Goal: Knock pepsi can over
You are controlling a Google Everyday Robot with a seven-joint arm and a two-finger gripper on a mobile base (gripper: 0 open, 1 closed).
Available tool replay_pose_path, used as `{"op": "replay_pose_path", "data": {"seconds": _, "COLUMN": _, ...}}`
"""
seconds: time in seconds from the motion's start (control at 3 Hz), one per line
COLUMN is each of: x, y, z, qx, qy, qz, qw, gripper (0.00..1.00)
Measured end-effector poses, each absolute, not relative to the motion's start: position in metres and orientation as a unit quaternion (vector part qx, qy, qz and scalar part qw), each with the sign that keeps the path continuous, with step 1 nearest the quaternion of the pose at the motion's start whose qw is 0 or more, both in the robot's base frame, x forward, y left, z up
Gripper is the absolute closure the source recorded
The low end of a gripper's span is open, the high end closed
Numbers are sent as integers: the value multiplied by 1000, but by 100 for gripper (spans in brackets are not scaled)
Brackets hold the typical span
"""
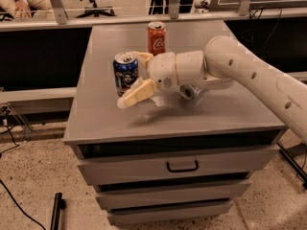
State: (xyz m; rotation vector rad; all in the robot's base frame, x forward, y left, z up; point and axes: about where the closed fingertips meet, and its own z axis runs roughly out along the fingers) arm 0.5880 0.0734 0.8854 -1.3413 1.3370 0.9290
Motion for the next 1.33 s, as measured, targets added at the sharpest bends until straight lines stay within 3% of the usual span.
{"op": "replay_pose_path", "data": {"seconds": 0.33, "x": 587, "y": 76, "z": 885, "qx": -554, "qy": 550, "qz": 384, "qw": 493, "gripper": 16}}
{"op": "replay_pose_path", "data": {"seconds": 0.67, "x": 586, "y": 78, "z": 886, "qx": -555, "qy": 549, "qz": 386, "qw": 492, "gripper": 39}}
{"op": "replay_pose_path", "data": {"seconds": 1.0, "x": 585, "y": 81, "z": 886, "qx": -557, "qy": 547, "qz": 387, "qw": 491, "gripper": 62}}
{"op": "replay_pose_path", "data": {"seconds": 1.33, "x": 584, "y": 85, "z": 892, "qx": -562, "qy": 547, "qz": 386, "qw": 485, "gripper": 93}}
